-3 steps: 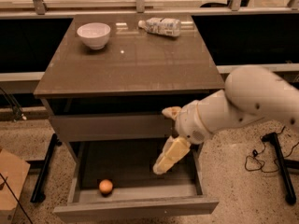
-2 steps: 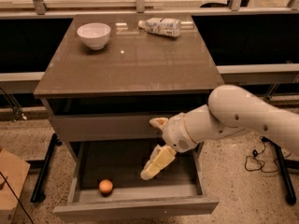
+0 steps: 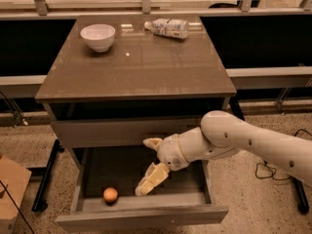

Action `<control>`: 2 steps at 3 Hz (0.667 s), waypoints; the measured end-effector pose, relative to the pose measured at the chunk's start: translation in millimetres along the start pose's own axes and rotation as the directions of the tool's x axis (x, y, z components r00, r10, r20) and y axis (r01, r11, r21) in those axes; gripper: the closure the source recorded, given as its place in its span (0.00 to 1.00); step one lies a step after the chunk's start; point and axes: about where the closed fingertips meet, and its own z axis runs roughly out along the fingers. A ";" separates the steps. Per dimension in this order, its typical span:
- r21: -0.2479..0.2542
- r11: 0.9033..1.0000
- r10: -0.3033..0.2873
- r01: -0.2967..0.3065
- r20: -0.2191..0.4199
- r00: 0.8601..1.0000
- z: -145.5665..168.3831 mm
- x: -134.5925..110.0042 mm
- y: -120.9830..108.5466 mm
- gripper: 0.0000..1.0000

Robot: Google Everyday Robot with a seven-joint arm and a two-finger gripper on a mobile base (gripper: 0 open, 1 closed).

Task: Pick orange from middle drawer and place on counter

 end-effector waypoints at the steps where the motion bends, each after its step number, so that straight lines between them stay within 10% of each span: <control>1: 0.007 1.000 0.015 -0.015 -0.008 1.000 10.8 7.0 -3.1 0.00; 2: 0.026 1.000 0.003 -0.004 0.019 1.000 50.9 24.1 -23.5 0.00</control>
Offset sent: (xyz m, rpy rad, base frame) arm 0.0288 0.0415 -0.0843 0.0354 -0.0300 -0.0634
